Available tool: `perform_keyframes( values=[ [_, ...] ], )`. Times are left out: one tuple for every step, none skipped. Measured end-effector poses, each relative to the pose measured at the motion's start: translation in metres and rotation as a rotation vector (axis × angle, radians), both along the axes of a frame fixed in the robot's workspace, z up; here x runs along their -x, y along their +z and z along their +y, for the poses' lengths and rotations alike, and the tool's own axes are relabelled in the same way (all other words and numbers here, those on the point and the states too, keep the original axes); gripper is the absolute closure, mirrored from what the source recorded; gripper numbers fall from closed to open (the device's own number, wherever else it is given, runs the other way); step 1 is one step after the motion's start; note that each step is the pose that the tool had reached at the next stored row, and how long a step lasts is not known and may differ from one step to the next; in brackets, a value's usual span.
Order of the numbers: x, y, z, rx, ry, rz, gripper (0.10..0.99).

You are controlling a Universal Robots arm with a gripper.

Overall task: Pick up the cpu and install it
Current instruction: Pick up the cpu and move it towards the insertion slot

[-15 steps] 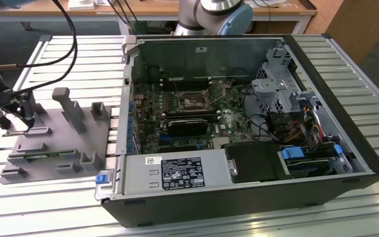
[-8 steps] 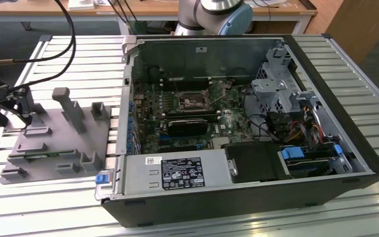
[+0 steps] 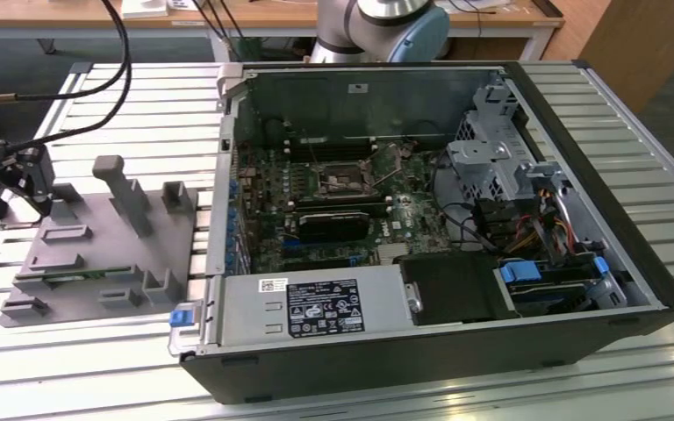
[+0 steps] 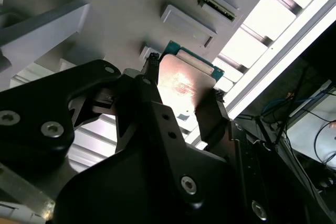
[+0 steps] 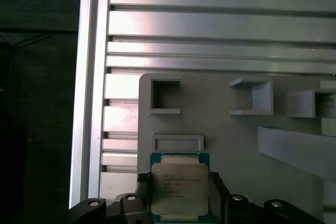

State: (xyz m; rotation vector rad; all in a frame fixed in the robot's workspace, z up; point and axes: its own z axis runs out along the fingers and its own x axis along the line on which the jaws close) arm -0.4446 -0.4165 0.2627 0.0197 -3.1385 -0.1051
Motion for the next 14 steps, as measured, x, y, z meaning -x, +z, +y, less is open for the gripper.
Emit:
perform_keyframes(
  values=[
    [0.0000,0.0017,0.0000,0.000,0.000,0.0001,0.553],
    [0.0000,0.0034,0.0000,0.000,0.000,0.0000,0.553],
    [0.0000,0.0051,0.0000,0.000,0.000,0.0000,0.553],
    [0.0000,0.0066,0.0000,0.000,0.000,0.0000,0.553],
    [0.0000,0.0084,0.0000,0.000,0.000,0.0000,0.553],
    [0.0000,0.0102,0.0001,0.000,0.000,0.0000,0.553],
    [-0.0001,0.0122,0.0002,0.000,0.000,0.0000,0.553],
    [-0.0001,0.0145,0.0002,0.000,0.000,0.0000,0.553],
    [0.0000,0.0170,0.0002,0.000,0.000,0.0000,0.553],
    [0.0000,0.0197,0.0003,0.000,0.000,0.0001,0.553],
    [0.0000,0.0225,0.0003,0.000,0.000,0.0000,0.553],
    [0.0000,0.0251,0.0003,0.000,0.000,0.0000,0.553],
    [0.0000,0.0274,0.0003,0.000,0.000,0.0000,0.553],
    [0.0000,0.0297,0.0003,0.000,0.000,0.0001,0.553]
  ],
)
